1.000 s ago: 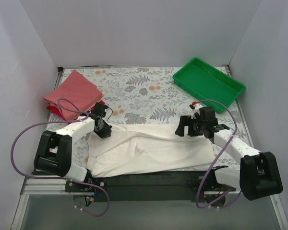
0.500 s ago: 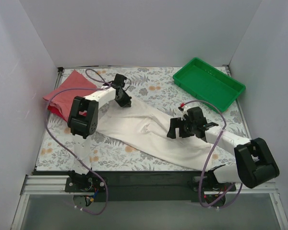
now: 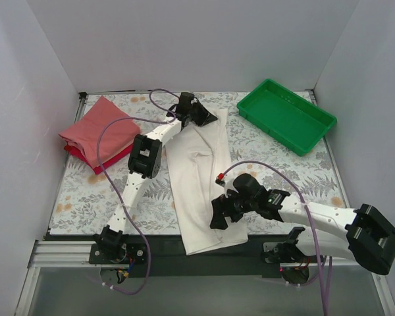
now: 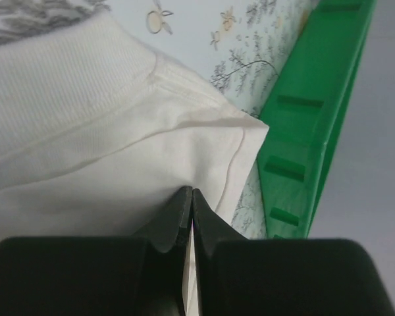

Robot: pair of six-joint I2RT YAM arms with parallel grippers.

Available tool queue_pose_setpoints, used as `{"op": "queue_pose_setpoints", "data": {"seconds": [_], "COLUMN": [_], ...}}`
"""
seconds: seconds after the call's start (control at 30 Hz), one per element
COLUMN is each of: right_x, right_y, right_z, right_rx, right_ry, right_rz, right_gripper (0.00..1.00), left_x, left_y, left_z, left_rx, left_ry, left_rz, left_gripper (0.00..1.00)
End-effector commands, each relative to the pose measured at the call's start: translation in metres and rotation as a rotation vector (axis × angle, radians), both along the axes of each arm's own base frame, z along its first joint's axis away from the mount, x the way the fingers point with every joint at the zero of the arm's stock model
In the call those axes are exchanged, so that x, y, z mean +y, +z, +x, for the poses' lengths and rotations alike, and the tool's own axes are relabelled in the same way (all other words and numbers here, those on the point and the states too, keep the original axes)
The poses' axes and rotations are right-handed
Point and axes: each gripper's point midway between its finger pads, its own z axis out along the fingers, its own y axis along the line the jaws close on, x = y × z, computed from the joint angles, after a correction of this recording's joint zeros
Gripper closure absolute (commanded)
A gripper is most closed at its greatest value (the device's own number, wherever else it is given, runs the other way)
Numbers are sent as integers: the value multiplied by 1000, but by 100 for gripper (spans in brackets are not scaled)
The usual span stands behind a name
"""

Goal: Fold and stack the t-shirts
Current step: Fold the tshirt

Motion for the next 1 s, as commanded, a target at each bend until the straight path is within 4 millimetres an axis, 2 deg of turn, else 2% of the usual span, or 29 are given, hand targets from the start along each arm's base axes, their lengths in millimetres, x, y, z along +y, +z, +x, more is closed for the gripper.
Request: {"op": "queue_pose_setpoints", "data": {"seconds": [0.0, 0.03, 0.1, 0.2, 0.3, 0.33, 0.37, 0.43, 0.47, 0.5, 0.53, 0.57, 0.63, 0.67, 0.7, 0.77, 0.8, 0.83, 0.9, 0.93, 0.97], "right_x": [2, 2, 0, -3, -13, -16, -18, -22, -24, -30, -33, -38, -44, -46, -48, -56, -58, -61, -64, -66, -67], "right_y": [20, 23, 28, 35, 41, 44, 47, 55, 58, 61, 65, 67, 75, 77, 81, 84, 88, 91, 100, 102, 111], "right_z": [-7, 1, 11, 32, 53, 60, 64, 69, 72, 76, 78, 83, 85, 87, 88, 94, 97, 101, 112, 118, 127], "right_rx": [2, -28, -66, -113, -154, -173, -183, -207, -216, -240, -250, -266, -290, -299, -311, -338, -350, -366, -392, -413, -429], "right_ry": [15, -12, -49, -119, -218, -248, -266, -291, -305, -334, -351, -378, -407, -421, -432, -475, -489, -516, -554, -571, -595], "right_rz": [38, 35, 26, -10, -56, -67, -67, -61, -59, -67, -65, -71, -58, -53, -39, -48, -43, -48, -41, -53, -40], "right_gripper": [2, 2, 2, 2, 2, 2, 2, 2, 2, 2, 2, 2, 2, 2, 2, 2, 2, 2, 2, 2, 2], "left_x": [-20, -29, -36, -54, -72, -75, -78, -80, -81, -80, -77, -75, -67, -62, -54, -33, -19, 1, 23, 42, 55], "left_y": [-27, -13, -15, -2, 10, 20, 26, 41, 62, 76, 79, 114, 131, 149, 180, 200, 243, 215, 214, 207, 199], "left_z": [-14, -15, -19, -27, -38, -40, -42, -44, -43, -42, -44, -45, -47, -49, -56, -59, -69, -70, -84, -100, -108], "left_rx": [27, -32, -36, -113, -181, -192, -209, -223, -252, -278, -268, -317, -350, -391, -437, -475, -530, -463, -449, -420, -399], "left_ry": [-103, -152, -176, -236, -292, -296, -300, -306, -311, -308, -308, -309, -299, -302, -290, -230, -191, -125, -82, -53, -17], "left_rz": [-134, -200, -213, -190, -159, -151, -146, -149, -155, -155, -127, -129, -73, -50, -30, 69, 86, 182, 253, 294, 332], "left_gripper": [100, 100, 100, 100, 91, 85, 70, 56, 39, 29, 24, 21, 18, 13, 12, 11, 11, 10, 10, 9, 9]}}
